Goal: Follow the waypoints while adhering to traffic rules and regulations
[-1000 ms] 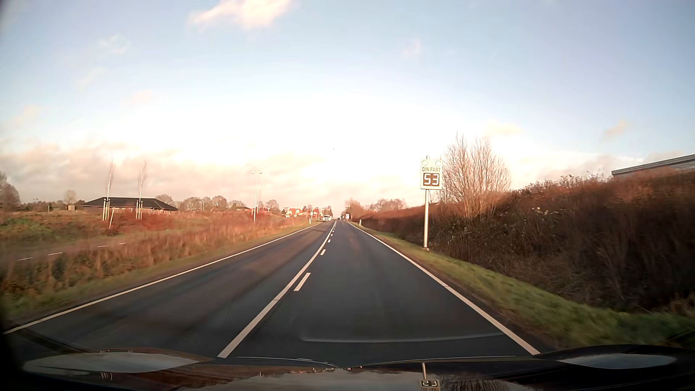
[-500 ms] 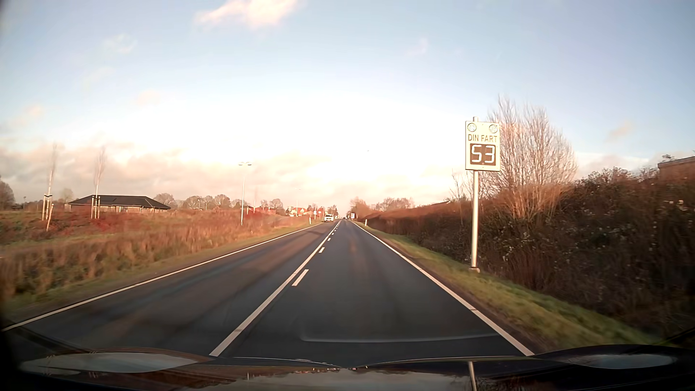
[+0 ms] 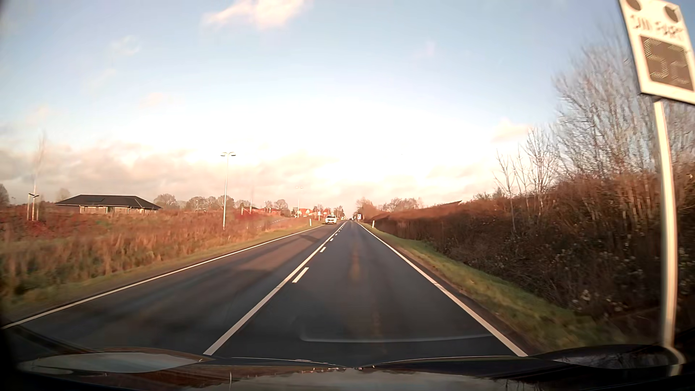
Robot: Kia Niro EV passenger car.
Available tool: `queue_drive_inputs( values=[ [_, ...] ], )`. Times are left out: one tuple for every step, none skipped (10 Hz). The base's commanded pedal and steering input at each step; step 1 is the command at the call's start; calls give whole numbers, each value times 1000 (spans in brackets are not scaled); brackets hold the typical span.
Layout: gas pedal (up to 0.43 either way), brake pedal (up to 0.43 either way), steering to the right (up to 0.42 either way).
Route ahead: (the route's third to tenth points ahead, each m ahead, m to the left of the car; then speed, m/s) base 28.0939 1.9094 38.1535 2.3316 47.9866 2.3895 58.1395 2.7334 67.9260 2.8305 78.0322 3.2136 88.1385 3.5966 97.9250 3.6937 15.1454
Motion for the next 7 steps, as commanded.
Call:
queue_drive_inputs(
  values=[
    [228, 0, -6],
    [228, 0, -6],
    [220, 0, -7],
    [220, 0, -6],
    [197, 0, -6],
    [197, 0, -5],
    [197, 0, -2]
  ],
)
